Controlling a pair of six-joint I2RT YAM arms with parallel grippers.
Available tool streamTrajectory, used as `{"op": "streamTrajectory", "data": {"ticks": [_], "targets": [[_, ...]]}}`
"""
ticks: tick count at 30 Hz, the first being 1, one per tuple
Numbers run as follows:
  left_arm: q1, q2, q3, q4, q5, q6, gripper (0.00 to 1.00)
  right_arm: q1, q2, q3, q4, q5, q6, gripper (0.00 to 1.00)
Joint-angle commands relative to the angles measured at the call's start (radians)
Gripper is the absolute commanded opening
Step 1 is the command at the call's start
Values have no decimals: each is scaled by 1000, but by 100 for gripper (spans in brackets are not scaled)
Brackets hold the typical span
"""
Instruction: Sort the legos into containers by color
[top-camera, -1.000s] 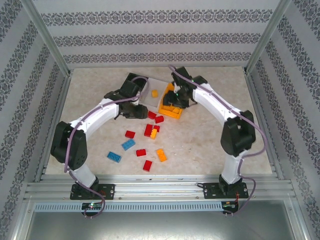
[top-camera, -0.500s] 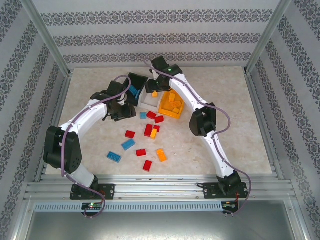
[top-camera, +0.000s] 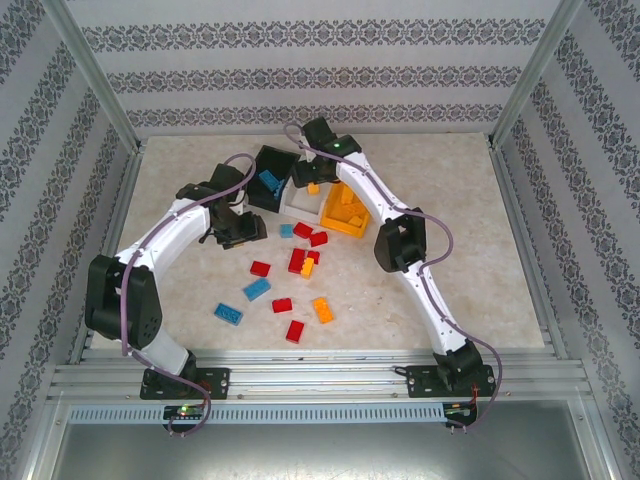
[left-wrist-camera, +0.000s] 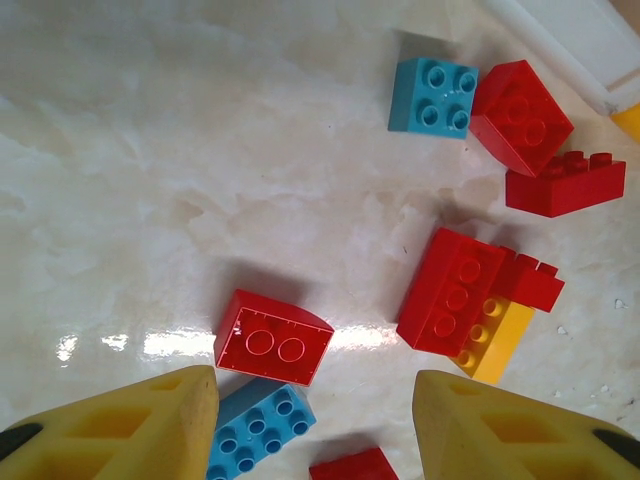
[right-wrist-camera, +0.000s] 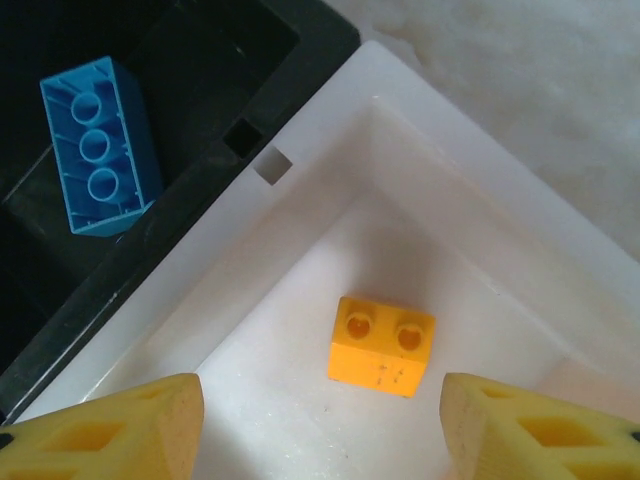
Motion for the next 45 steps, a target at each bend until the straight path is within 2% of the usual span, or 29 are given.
{"op": "streamTrajectory", "data": {"ticks": [1, 5, 7, 11, 14, 16, 26, 40, 42, 45], "targets": [[19, -20, -19, 2, 12, 8, 54, -37, -34, -111, -156, 41, -27, 65], [20, 0, -32, 55, 38, -3, 54, -45, -178, -330, -110, 74, -42, 65], [20, 10, -32, 73, 46, -3, 55, -47, -209, -374, -100, 79, -46, 65], [22, 27, -23, 82, 55, 5, 54, -56, -166, -285, -214, 146, -40, 61], [21, 26, -27, 92, 56, 1, 54, -60, -140, -230, -270, 188, -31, 50], [22, 26, -31, 93, 57, 0, 54, -64, -144, -239, -263, 199, -23, 45], [23, 44, -6, 64, 50, 16, 54, -74, -46, -143, -302, 188, 33, 49], [25, 90, 78, 1, 33, 54, 55, -87, 45, -92, -296, 133, 64, 47], [24, 95, 80, 4, 37, 52, 55, -83, 47, -91, -289, 127, 57, 43], [25, 100, 78, 12, 41, 47, 55, -85, 42, -92, -286, 131, 63, 30]]}}
